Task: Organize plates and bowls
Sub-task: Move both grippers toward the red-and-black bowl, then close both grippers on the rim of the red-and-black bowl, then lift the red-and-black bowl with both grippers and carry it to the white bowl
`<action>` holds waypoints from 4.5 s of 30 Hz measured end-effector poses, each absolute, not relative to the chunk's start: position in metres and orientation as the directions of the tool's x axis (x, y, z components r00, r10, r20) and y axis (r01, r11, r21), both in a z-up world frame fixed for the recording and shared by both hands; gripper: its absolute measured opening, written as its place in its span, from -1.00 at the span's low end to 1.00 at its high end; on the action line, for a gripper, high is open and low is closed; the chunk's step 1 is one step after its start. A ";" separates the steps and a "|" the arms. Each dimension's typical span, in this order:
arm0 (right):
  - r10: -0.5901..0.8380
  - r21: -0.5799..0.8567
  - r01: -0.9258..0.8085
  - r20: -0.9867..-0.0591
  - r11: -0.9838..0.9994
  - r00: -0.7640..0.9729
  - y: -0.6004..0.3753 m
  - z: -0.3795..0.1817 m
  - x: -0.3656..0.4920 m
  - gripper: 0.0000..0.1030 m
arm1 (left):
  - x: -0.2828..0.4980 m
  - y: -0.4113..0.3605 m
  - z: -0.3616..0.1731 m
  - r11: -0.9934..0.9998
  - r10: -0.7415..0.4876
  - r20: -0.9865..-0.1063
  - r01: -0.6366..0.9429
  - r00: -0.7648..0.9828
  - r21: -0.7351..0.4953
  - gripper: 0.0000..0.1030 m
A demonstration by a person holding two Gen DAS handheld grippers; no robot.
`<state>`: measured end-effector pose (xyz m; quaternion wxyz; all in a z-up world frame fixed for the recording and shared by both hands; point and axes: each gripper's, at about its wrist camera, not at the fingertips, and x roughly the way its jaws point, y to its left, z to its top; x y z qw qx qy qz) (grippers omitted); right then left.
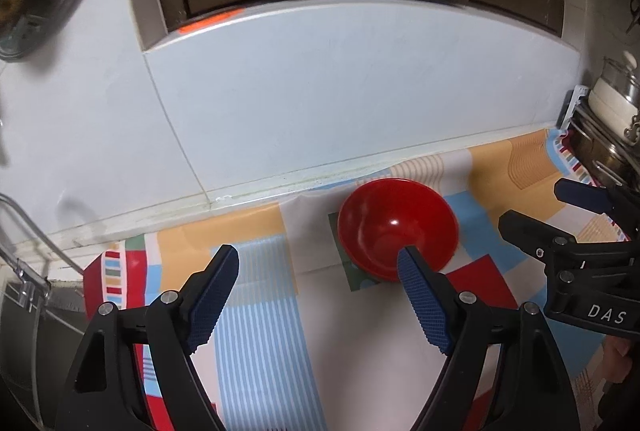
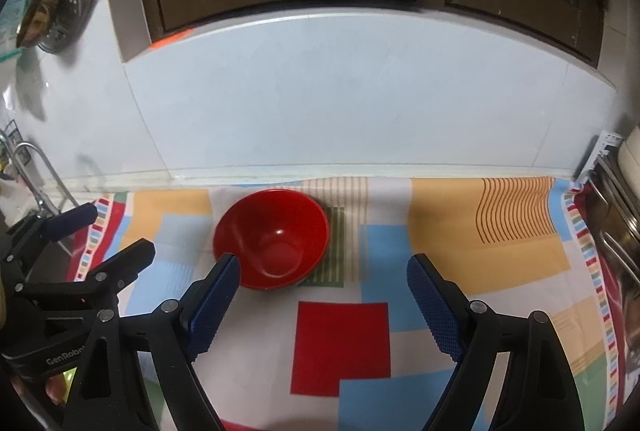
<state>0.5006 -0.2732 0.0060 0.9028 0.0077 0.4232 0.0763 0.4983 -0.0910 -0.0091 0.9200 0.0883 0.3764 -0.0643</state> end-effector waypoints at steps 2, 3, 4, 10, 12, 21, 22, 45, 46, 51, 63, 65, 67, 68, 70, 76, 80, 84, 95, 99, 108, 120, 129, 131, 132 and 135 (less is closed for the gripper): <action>0.141 0.074 -0.132 -0.773 0.988 0.619 -0.273 -0.002 0.510 0.67 | 0.508 -0.092 -0.015 0.975 -0.050 -0.711 0.188 0.701 0.116 0.55; 0.141 0.075 -0.133 -0.777 0.988 0.613 -0.273 -0.005 0.514 0.67 | 0.513 -0.092 -0.019 0.975 -0.052 -0.716 0.189 0.696 0.113 0.54; 0.143 0.078 -0.132 -0.783 0.988 0.606 -0.273 -0.009 0.517 0.66 | 0.517 -0.093 -0.022 0.976 -0.055 -0.721 0.191 0.690 0.108 0.54; 0.166 0.108 -0.135 -0.817 0.985 0.552 -0.273 -0.035 0.541 0.53 | 0.542 -0.094 -0.045 0.975 -0.064 -0.759 0.203 0.647 0.091 0.44; 0.171 0.116 -0.135 -0.824 0.984 0.540 -0.273 -0.042 0.548 0.50 | 0.550 -0.095 -0.053 0.974 -0.070 -0.773 0.209 0.631 0.083 0.41; 0.190 0.145 -0.131 -0.854 0.981 0.484 -0.274 -0.073 0.571 0.25 | 0.576 -0.103 -0.083 0.971 -0.080 -0.825 0.230 0.560 0.061 0.21; 0.193 0.149 -0.129 -0.856 0.980 0.480 -0.275 -0.076 0.573 0.22 | 0.578 -0.104 -0.086 0.971 -0.085 -0.829 0.232 0.552 0.055 0.19; 0.270 0.232 -0.143 -0.881 0.962 0.389 -0.263 -0.102 0.584 -0.60 | 0.601 -0.104 -0.111 0.967 -0.162 -0.872 0.252 0.463 -0.046 -0.69; 0.265 0.226 -0.142 -0.882 0.964 0.390 -0.261 -0.102 0.584 -0.60 | 0.602 -0.106 -0.111 0.967 -0.162 -0.872 0.251 0.462 -0.047 -0.69; 0.262 0.228 -0.134 -0.885 0.964 0.384 -0.260 -0.102 0.583 -0.63 | 0.598 -0.107 -0.107 0.967 -0.164 -0.870 0.249 0.465 -0.049 -0.69; 0.254 0.213 -0.143 -0.864 0.967 0.433 -0.263 -0.065 0.557 -0.63 | 0.564 -0.113 -0.065 0.963 -0.202 -0.828 0.261 0.524 -0.069 -0.69; 0.250 0.207 -0.144 -0.859 0.968 0.446 -0.263 -0.057 0.551 -0.63 | 0.554 -0.113 -0.057 0.962 -0.208 -0.818 0.264 0.536 -0.071 -0.69; 0.246 0.202 -0.145 -0.852 0.969 0.463 -0.266 -0.047 0.540 -0.63 | 0.545 -0.113 -0.048 0.961 -0.215 -0.811 0.268 0.545 -0.074 -0.69; 0.245 0.199 -0.145 -0.848 0.969 0.470 -0.267 -0.042 0.535 -0.63 | 0.538 -0.114 -0.044 0.959 -0.220 -0.805 0.272 0.551 -0.076 -0.69; 0.241 0.193 -0.147 -0.843 0.970 0.481 -0.265 -0.036 0.529 -0.63 | 0.523 -0.109 -0.036 0.958 -0.228 -0.797 0.275 0.560 -0.080 -0.69; 0.231 0.181 -0.147 -0.828 0.973 0.512 -0.268 -0.016 0.496 -0.63 | 0.487 -0.110 -0.018 0.955 -0.250 -0.775 0.282 0.580 -0.097 -0.69; 0.227 0.177 -0.144 -0.820 0.974 0.525 -0.269 -0.007 0.475 -0.63 | 0.464 -0.110 -0.011 0.951 -0.265 -0.766 0.288 0.586 -0.109 -0.68; 0.222 0.174 -0.139 -0.815 0.975 0.536 -0.272 0.008 0.453 -0.63 | 0.440 -0.112 -0.004 0.946 -0.281 -0.758 0.302 0.589 -0.116 -0.68; 0.204 0.158 -0.129 -0.805 0.979 0.557 -0.279 0.027 0.387 -0.63 | 0.382 -0.113 0.000 0.933 -0.322 -0.752 0.329 0.575 -0.147 -0.67; 0.201 0.161 -0.122 -0.808 0.979 0.553 -0.283 0.026 0.370 -0.63 | 0.368 -0.116 -0.003 0.931 -0.327 -0.759 0.332 0.564 -0.154 -0.66; 0.198 0.164 -0.111 -0.822 0.980 0.533 -0.289 0.019 0.340 -0.63 | 0.342 -0.122 -0.015 0.928 -0.329 -0.779 0.335 0.534 -0.162 -0.65; 0.202 0.184 -0.086 -0.852 0.979 0.483 -0.296 -0.003 0.320 -0.63 | 0.326 -0.129 -0.040 0.927 -0.322 -0.823 0.334 0.468 -0.172 -0.65; 0.204 0.194 -0.066 -0.876 0.979 0.436 -0.301 -0.020 0.312 -0.63 | 0.319 -0.135 -0.060 0.927 -0.308 -0.856 0.335 0.414 -0.171 -0.64; 0.204 0.195 -0.065 -0.881 0.979 0.426 -0.301 -0.023 0.310 -0.63 | 0.318 -0.135 -0.062 0.927 -0.306 -0.859 0.335 0.410 -0.170 -0.64; 0.203 0.194 -0.065 -0.883 0.979 0.424 -0.301 -0.024 0.310 -0.63 | 0.317 -0.135 -0.063 0.927 -0.304 -0.861 0.335 0.408 -0.169 -0.64; 0.206 0.197 -0.064 -0.887 0.978 0.413 -0.301 -0.029 0.308 -0.63 | 0.316 -0.135 -0.066 0.927 -0.303 -0.864 0.335 0.402 -0.170 -0.64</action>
